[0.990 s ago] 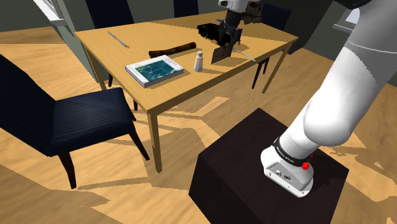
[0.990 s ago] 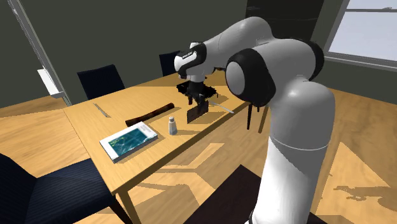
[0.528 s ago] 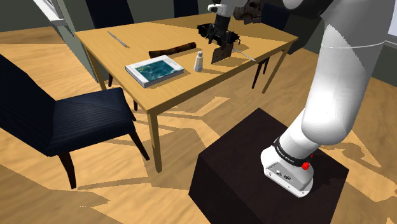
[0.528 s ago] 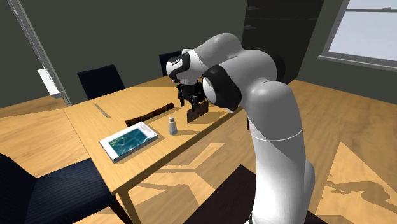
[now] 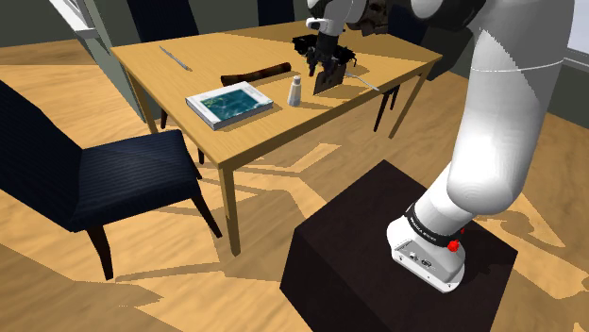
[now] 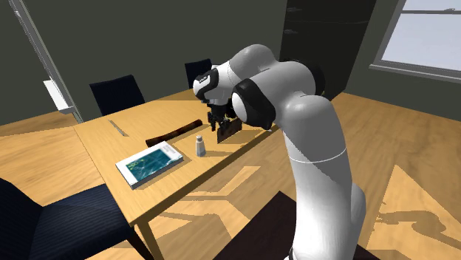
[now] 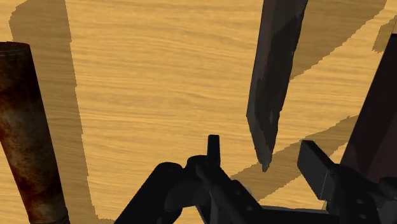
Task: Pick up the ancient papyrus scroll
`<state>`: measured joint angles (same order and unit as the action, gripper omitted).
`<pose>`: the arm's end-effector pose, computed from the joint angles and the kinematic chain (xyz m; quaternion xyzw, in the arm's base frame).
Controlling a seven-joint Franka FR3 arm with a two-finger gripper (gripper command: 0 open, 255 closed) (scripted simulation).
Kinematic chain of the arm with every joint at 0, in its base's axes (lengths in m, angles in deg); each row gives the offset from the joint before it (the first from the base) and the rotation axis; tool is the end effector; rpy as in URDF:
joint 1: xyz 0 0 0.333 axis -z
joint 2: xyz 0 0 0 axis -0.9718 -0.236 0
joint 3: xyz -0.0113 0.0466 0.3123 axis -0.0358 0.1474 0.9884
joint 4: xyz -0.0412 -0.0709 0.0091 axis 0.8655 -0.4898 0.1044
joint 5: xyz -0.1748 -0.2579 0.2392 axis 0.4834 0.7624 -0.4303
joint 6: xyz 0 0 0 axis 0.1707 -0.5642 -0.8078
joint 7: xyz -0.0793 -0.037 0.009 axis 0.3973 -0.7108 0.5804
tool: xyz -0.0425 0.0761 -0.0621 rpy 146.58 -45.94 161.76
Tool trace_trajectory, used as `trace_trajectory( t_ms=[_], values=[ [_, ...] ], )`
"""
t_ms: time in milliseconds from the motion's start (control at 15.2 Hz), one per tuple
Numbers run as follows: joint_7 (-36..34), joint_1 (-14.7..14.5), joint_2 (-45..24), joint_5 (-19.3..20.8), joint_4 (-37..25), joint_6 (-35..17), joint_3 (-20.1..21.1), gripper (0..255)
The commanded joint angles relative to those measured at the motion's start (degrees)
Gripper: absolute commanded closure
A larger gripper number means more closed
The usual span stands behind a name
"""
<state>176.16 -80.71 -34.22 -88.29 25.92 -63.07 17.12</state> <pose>0.6261 -0.2001 0.3584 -0.6880 -0.7240 -0.0336 0.0365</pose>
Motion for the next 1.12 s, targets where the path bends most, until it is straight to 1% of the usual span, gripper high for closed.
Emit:
trace_trajectory(
  t_ms=[0, 528, 1056],
  values=[
    [0.0, 0.0, -0.1, -0.1, 0.0, -0.1, 0.0, 255],
    [0.0, 0.0, 0.0, 0.0, 0.1, -0.1, 0.0, 255],
    [-1.3, -0.3, 2.3, 1.5, -3.0, 4.9, -0.7, 255]
  ],
)
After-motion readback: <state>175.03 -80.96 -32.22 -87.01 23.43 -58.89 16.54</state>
